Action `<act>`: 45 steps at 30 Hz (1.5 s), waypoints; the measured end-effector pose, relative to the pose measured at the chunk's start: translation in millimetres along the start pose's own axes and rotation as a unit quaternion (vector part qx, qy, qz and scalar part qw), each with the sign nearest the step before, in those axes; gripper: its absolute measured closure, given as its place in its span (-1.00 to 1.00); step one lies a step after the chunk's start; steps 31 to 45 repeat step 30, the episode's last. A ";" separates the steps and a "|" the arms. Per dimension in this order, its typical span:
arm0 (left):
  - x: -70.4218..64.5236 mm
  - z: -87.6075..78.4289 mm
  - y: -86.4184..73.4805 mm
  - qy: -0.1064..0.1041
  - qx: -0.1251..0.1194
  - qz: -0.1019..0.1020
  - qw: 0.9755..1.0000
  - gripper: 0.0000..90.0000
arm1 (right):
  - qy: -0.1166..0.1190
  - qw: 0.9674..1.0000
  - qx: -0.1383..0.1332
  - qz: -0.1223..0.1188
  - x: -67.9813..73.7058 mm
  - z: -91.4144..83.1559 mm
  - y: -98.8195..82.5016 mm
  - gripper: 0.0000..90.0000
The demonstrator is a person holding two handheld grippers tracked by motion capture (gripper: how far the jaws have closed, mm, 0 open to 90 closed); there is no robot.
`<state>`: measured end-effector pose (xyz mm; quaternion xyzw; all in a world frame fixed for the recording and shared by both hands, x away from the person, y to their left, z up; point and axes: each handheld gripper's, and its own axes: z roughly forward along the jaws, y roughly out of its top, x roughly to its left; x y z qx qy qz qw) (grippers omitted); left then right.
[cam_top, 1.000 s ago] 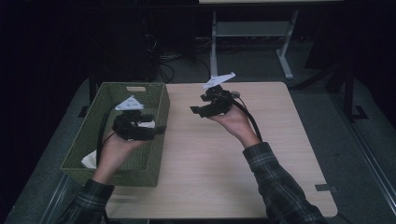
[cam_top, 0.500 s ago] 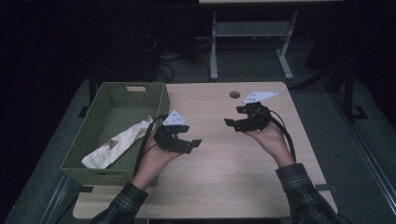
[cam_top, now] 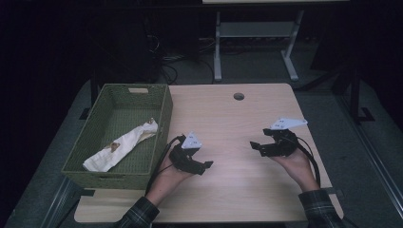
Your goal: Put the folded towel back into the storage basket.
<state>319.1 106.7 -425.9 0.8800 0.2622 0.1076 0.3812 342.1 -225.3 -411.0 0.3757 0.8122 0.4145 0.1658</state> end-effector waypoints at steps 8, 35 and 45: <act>-0.9 17.0 -16.1 0.004 0.024 -0.001 1.000 -0.51 | -0.022 0.999 0.015 0.028 -7.2 -10.0 -47.1 -0.52; -1.4 30.5 -38.8 0.001 0.019 0.004 1.000 -0.65 | -0.068 0.995 0.049 0.047 -14.8 -24.9 -106.7 -0.58; -1.4 30.5 -38.8 0.001 0.019 0.004 1.000 -0.65 | -0.068 0.995 0.049 0.047 -14.8 -24.9 -106.7 -0.58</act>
